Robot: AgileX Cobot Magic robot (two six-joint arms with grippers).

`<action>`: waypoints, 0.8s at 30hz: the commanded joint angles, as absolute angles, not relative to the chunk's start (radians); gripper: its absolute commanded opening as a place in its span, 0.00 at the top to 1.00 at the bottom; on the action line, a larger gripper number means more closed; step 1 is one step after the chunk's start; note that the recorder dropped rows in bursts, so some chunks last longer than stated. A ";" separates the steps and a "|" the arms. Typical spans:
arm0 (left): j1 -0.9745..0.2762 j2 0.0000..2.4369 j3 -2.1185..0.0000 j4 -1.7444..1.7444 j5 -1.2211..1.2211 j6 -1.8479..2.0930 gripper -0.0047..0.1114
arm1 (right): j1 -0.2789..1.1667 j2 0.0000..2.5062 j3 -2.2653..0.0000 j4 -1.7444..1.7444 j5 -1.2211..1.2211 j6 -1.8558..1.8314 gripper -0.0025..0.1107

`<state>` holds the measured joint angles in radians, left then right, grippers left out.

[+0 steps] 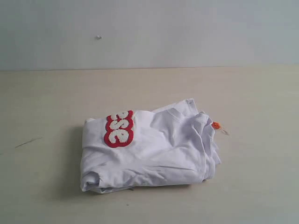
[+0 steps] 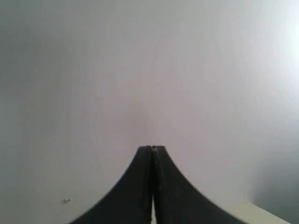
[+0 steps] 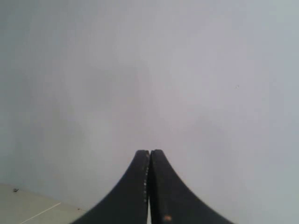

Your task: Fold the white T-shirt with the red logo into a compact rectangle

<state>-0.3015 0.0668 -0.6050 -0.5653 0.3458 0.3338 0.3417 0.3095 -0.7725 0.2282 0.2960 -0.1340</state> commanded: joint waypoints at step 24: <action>-0.129 0.000 -0.397 0.220 0.201 -0.297 0.96 | 0.343 0.304 -0.764 0.232 0.297 -0.129 0.98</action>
<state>-0.1788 0.0023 -0.4419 0.0242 0.2533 -0.0690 0.3417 0.3077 -0.7725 0.2318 0.2960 -0.1316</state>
